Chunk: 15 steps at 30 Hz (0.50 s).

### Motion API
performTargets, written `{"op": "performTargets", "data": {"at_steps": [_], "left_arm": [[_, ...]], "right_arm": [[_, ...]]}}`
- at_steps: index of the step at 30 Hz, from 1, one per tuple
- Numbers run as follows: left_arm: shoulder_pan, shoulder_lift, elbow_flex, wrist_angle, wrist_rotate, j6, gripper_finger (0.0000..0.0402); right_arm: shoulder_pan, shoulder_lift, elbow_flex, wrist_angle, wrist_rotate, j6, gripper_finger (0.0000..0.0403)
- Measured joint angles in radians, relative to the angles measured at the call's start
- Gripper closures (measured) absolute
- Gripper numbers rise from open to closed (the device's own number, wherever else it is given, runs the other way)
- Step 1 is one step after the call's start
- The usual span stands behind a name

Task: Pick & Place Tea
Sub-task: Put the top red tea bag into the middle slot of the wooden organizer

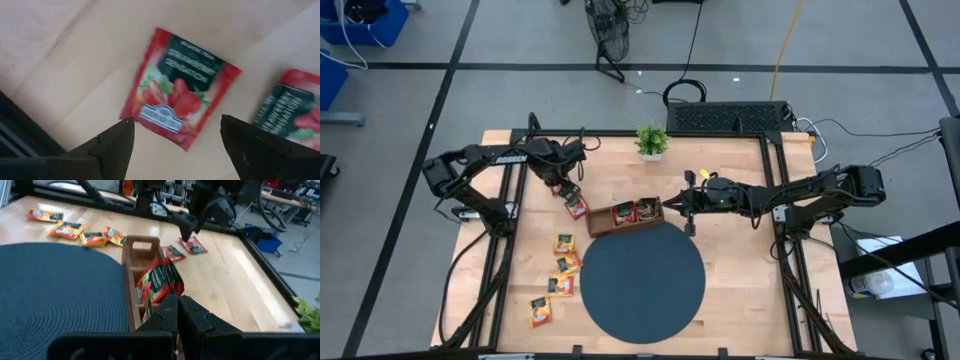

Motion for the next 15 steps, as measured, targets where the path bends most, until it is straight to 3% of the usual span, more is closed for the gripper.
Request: {"op": "performTargets", "data": {"at_steps": [15], "left_arm": [[0.051,-0.007,-0.157,0.171,0.064,0.061,0.0108]], "right_arm": [[0.000,0.000,0.000,0.027,-0.001,0.007,0.0403]]}}
